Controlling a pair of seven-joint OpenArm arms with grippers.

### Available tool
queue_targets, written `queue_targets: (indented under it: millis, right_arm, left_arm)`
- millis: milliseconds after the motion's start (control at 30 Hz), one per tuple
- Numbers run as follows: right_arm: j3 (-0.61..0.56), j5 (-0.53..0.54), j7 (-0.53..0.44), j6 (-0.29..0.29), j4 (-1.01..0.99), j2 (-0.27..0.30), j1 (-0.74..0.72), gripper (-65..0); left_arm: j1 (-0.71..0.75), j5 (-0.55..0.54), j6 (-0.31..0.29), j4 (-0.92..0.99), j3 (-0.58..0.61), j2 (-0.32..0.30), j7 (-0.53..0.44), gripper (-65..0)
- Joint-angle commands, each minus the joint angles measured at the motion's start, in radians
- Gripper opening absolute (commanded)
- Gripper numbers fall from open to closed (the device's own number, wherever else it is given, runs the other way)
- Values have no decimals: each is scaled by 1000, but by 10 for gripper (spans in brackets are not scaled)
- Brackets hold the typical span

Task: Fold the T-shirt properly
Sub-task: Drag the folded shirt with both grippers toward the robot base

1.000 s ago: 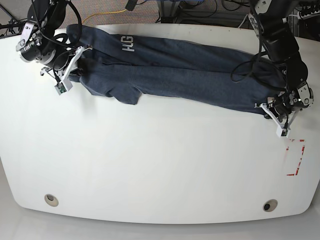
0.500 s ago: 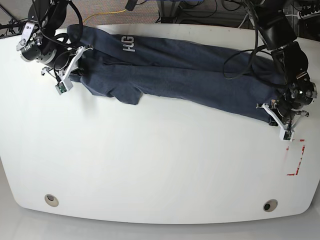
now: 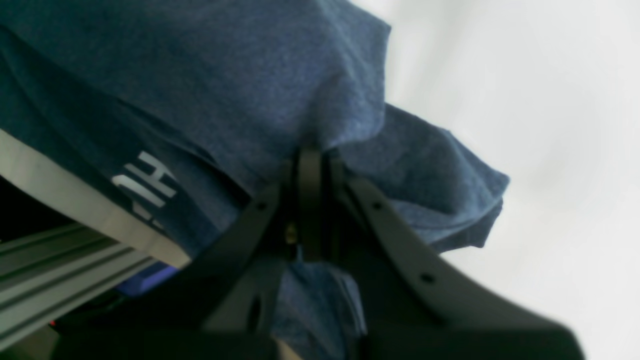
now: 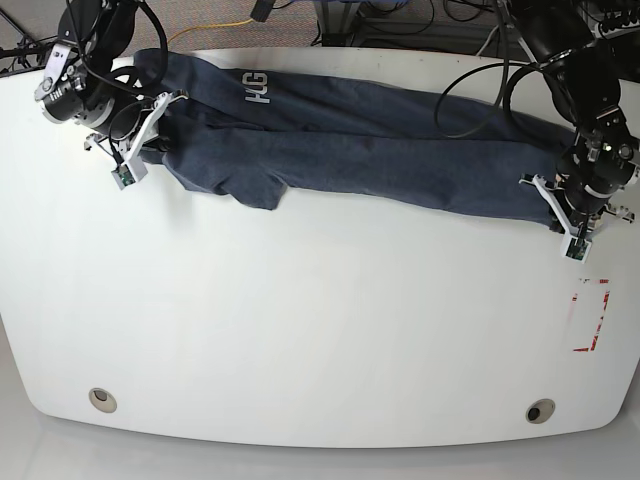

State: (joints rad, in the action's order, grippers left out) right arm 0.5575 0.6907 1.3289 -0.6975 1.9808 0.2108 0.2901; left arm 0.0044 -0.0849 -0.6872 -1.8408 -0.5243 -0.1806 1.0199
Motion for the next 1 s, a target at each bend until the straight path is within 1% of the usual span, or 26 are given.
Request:
queue_targets:
  millis: [0, 100, 267, 333, 400, 500, 567, 633, 700, 800, 900, 967]
  right_arm:
    - [51, 11, -13, -1, 15, 12, -4, -650]
    - [98, 11, -10, -1, 15, 0, -12, -650]
    - [149, 14, -4, -1, 16, -1, -13, -650]
    - [152, 50, 13, -1, 16, 5, -9, -650]
    - [154, 117, 19, -1, 16, 6, 2, -650]
    - [154, 237, 19, -1, 19, 42, 56, -650]
    - [154, 323, 19, -1, 19, 63, 84, -650]
    - [154, 370, 19, -1, 19, 69, 111, -650]
    - [151, 412, 19, -1, 19, 80, 153, -650]
    - [149, 432, 19, -1, 19, 80, 197, -650]
    - [146, 426, 19, -1, 19, 80, 234, -650]
    - [146, 429, 19, -1, 19, 80, 255, -650]
  left_arm:
    - [-8, 14, -11, -40, -50, -17, 38, -650]
    - [-10, 14, -11, -43, -69, -20, 89, -650]
    - [-8, 14, -11, -47, -136, -23, 133, -650]
    - [-11, 14, -11, -47, -152, -24, 145, -650]
    - [-11, 15, -11, -47, -152, -27, 149, -650]
    - [-11, 15, -11, -47, -152, -46, 149, -650]
    - [-14, 15, -11, -44, -147, -47, 147, -650]
    - [-25, 17, -11, -41, -122, -50, 147, -650]
    - [-30, 21, -11, -40, -86, -76, 145, -650]
    - [-33, 21, -11, -36, -53, -101, 144, -650]
    - [-39, 20, -11, -15, -35, -107, 139, -650]
    - [-42, 18, -11, 10, -26, -125, 112, -650]
